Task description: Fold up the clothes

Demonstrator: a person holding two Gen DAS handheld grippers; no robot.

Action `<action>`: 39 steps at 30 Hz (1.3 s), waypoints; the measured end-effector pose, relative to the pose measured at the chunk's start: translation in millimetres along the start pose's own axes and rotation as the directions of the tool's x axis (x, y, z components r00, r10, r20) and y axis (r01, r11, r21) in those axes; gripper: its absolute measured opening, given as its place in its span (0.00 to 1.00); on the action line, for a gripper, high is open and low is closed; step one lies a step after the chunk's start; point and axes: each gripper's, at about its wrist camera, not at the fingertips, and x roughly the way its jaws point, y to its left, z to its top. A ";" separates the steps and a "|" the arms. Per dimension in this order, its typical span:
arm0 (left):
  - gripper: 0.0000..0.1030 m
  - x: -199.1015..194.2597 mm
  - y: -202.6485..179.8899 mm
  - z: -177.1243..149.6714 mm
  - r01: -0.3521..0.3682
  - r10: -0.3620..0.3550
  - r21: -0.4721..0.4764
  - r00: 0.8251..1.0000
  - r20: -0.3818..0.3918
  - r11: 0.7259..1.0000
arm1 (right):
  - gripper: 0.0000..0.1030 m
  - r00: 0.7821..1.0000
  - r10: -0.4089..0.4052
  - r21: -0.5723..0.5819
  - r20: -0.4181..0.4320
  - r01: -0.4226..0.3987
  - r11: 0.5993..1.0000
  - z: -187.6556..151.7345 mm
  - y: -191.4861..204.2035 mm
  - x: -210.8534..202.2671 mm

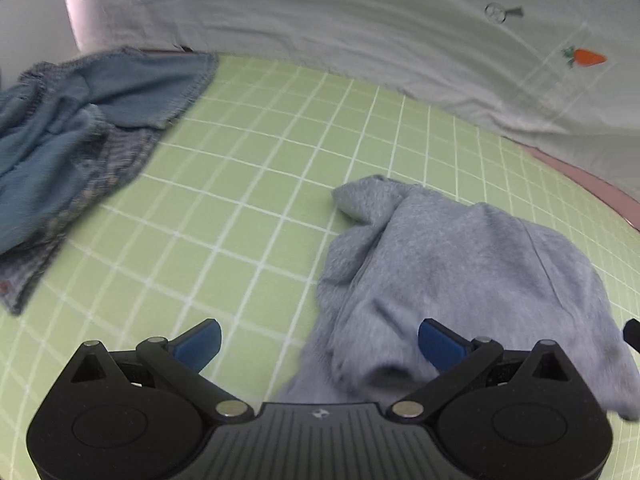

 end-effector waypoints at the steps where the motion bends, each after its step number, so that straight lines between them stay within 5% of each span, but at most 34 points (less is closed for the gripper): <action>1: 1.00 -6.5 2.8 -6.8 -0.002 0.002 -0.001 1.000 0.004 1.000 | 0.98 1.000 -0.002 0.000 0.001 0.002 1.000 -5.4 -3.2 -8.0; 19: 1.00 -49.3 57.6 -147.1 -0.056 0.059 0.024 0.986 -0.158 0.998 | 0.98 0.976 0.013 0.008 -0.216 -0.012 1.000 -140.3 -18.8 -83.2; 39: 0.99 -59.2 48.0 -190.7 -0.013 0.025 0.061 0.981 -0.193 0.998 | 0.97 0.952 0.004 0.085 -0.306 0.023 0.996 -198.3 -42.9 -117.2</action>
